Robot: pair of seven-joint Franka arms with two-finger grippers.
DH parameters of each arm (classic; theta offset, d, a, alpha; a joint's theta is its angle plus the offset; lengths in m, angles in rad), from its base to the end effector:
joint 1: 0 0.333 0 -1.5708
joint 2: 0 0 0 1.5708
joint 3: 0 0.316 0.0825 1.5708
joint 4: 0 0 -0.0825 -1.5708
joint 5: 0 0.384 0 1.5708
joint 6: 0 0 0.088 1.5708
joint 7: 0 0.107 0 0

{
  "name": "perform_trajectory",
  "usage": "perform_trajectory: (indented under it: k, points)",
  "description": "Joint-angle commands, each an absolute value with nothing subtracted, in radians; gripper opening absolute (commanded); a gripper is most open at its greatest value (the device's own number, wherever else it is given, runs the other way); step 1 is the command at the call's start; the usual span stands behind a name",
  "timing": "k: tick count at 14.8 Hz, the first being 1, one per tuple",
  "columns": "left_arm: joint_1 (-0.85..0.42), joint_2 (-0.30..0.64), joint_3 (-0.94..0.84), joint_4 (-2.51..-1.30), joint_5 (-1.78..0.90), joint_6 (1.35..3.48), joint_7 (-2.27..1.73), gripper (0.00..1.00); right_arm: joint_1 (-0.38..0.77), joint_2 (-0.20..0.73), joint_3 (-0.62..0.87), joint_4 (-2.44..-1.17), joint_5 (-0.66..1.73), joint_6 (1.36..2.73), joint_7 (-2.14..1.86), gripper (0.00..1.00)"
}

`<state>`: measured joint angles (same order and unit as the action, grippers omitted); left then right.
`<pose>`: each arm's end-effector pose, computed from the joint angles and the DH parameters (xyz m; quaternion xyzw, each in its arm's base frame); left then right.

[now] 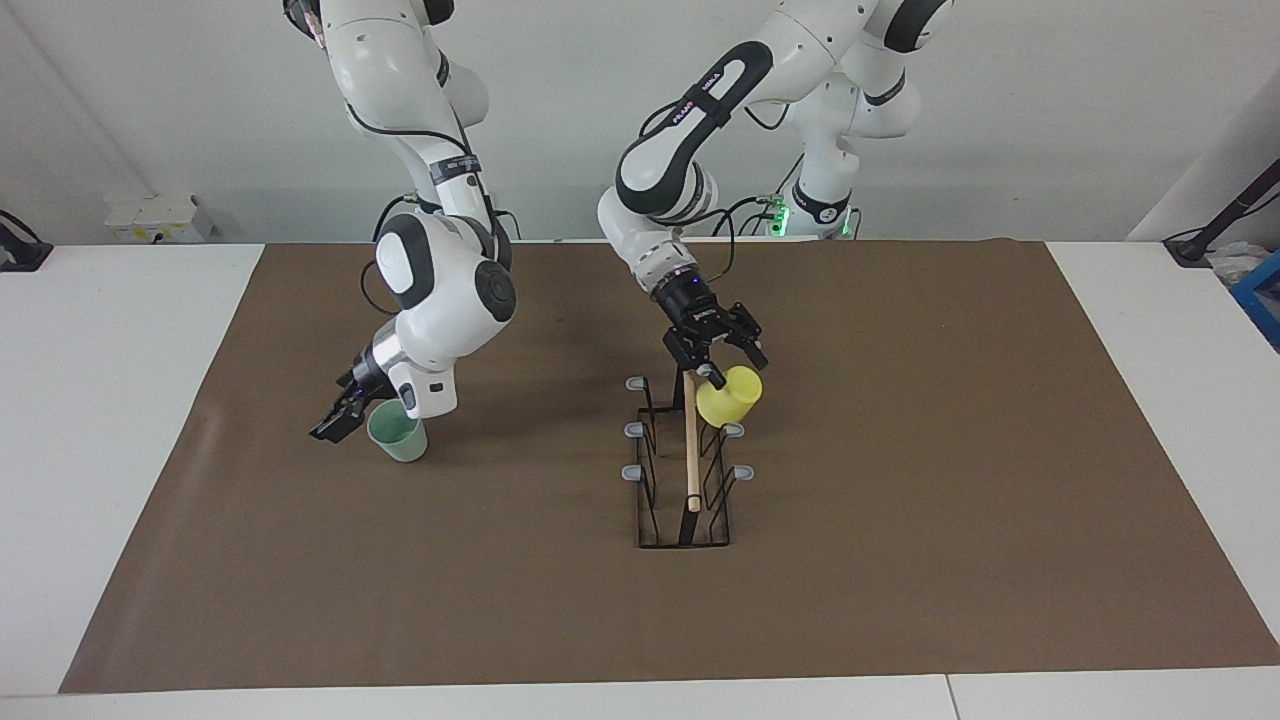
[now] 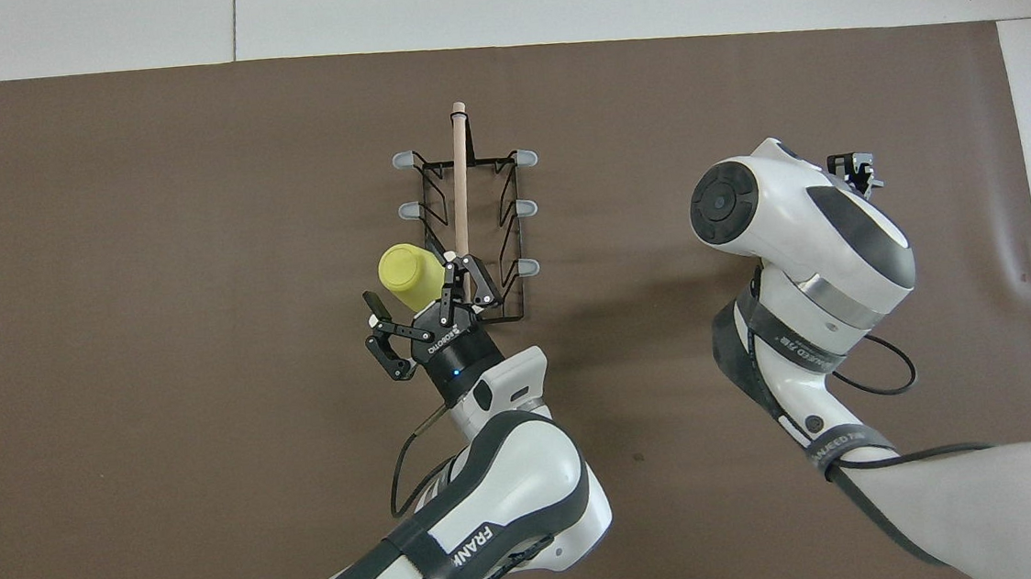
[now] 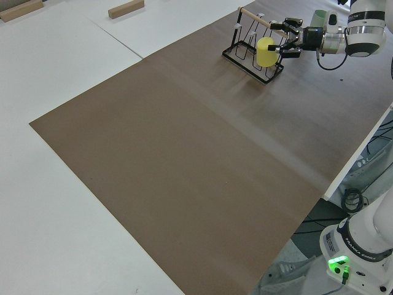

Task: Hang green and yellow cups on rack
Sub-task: 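Lower the yellow cup onto the rack peg with the left gripper, then open the left gripper to release the yellow cup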

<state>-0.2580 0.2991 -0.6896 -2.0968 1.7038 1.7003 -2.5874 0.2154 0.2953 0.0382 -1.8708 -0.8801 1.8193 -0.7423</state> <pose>0.4204 -0.3977 0.3382 -0.7155 -0.2775 -0.6387 0.0558 0.5951 0.0876 0.3578 0.7016 0.5801 -0.2435 0.3346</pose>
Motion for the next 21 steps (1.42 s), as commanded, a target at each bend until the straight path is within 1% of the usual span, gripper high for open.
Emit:
perform_trajectory:
  k: [1, 3, 5, 10, 12, 15, 21]
  points:
    - [-0.244, 0.240, -0.698, -2.088, 1.671, 1.710, -2.542, 1.00, 0.209, 0.272, 0.044, -1.917, -0.857, 1.856, -0.712, 1.00]
    - [-0.232, 0.191, -0.683, -2.057, 1.576, 1.771, -2.426, 1.00, 0.218, 0.275, 0.048, -1.928, -0.857, 1.861, -0.681, 1.00]
    - [-0.232, 0.135, -0.619, -2.030, 1.484, 1.869, -2.308, 1.00, 0.236, 0.284, 0.049, -1.934, -0.857, 1.859, -0.646, 1.00]
    - [-0.232, 0.052, -0.477, -2.016, 1.372, 2.066, -2.160, 1.00, 0.268, 0.308, 0.049, -1.939, -0.857, 1.862, -0.585, 1.00]
    - [-0.232, 0.049, -0.427, -2.013, 1.341, 2.132, -2.079, 1.00, 0.273, 0.328, 0.049, -1.936, -0.859, 1.874, -0.558, 1.00]
    - [-0.232, 0.051, -0.361, -1.976, 1.272, 2.219, -1.938, 1.00, 0.276, 0.345, 0.049, -1.934, -0.861, 1.884, -0.528, 1.00]
    - [-0.230, 0.051, -0.207, -1.930, 1.033, 2.391, -1.521, 1.00, 0.304, 0.367, 0.049, -1.927, -0.873, 1.884, -0.500, 1.00]
